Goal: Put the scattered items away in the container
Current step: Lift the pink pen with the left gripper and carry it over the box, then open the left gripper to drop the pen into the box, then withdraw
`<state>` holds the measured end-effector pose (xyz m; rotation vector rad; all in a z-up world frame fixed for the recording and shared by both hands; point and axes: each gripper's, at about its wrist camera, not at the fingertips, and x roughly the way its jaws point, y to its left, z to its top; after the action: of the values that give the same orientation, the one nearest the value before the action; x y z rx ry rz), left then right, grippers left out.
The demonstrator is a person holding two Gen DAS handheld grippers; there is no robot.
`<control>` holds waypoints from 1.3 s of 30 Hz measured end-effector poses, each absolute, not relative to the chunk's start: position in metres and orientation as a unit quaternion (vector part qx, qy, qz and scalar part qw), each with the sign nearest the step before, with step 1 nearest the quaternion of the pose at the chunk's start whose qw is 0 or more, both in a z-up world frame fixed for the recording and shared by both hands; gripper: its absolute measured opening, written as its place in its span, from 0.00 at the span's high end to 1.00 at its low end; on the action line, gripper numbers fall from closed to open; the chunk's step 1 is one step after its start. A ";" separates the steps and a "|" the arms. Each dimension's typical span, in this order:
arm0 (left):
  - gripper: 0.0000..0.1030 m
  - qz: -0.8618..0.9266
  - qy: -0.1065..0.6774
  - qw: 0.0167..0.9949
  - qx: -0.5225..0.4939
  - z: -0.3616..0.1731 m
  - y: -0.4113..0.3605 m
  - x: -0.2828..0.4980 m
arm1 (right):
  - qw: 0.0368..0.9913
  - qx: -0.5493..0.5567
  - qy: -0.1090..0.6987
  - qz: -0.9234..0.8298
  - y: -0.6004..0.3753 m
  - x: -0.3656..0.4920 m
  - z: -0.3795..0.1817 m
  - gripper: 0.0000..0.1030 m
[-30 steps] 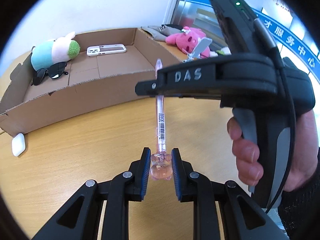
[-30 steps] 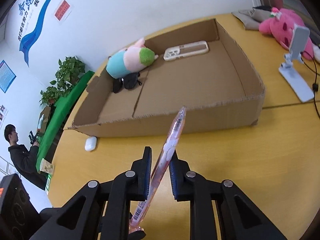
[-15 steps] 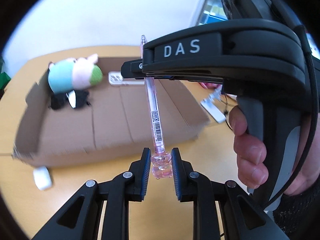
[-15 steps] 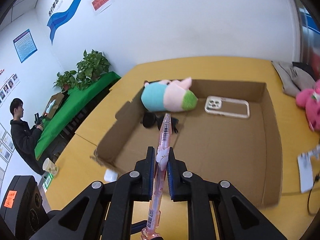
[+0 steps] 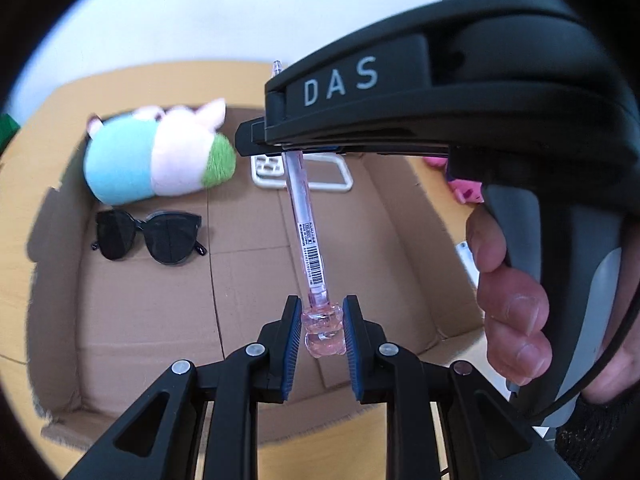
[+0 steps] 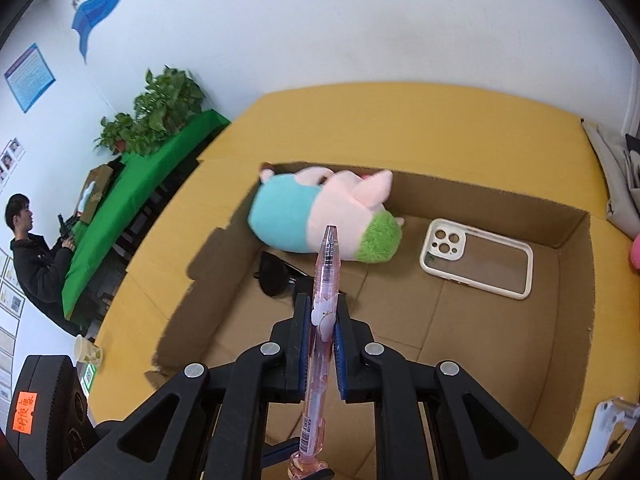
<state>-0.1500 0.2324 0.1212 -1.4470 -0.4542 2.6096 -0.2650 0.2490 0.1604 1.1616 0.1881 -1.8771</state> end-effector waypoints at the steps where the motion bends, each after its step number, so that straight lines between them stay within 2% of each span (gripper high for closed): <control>1: 0.80 0.857 -0.149 0.060 -0.490 0.114 0.231 -0.158 | 0.442 0.481 0.073 -0.753 0.245 -0.274 0.150 0.89; 15: 0.81 0.763 -0.180 0.046 -0.619 0.034 0.206 -0.223 | 0.400 0.592 0.036 -0.699 0.214 -0.347 0.030 0.89; 28: 0.80 0.751 -0.199 0.051 -0.628 0.023 0.199 -0.216 | 0.389 0.600 0.026 -0.699 0.211 -0.353 0.016 0.87; 30: 0.80 0.755 -0.201 0.043 -0.623 0.025 0.198 -0.211 | 0.388 0.600 0.022 -0.700 0.213 -0.353 0.016 0.81; 31: 0.80 0.758 -0.198 0.040 -0.620 0.026 0.198 -0.209 | 0.386 0.599 0.022 -0.702 0.213 -0.353 0.018 0.70; 32: 0.80 0.760 -0.197 0.038 -0.619 0.028 0.197 -0.206 | 0.384 0.596 0.022 -0.705 0.215 -0.352 0.020 0.49; 34: 0.80 0.762 -0.198 0.032 -0.616 0.032 0.195 -0.200 | 0.384 0.585 0.018 -0.714 0.221 -0.350 0.029 0.32; 37: 0.77 0.776 -0.193 0.022 -0.600 0.044 0.192 -0.185 | 0.394 0.569 0.009 -0.722 0.233 -0.346 0.048 0.31; 39: 0.75 0.797 -0.179 0.020 -0.576 0.060 0.193 -0.170 | 0.397 0.545 0.018 -0.738 0.245 -0.336 0.066 0.27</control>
<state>-0.1698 0.1928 0.0599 -1.7872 -0.5560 2.4742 -0.3357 0.2447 0.0663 1.3813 0.0468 -1.8701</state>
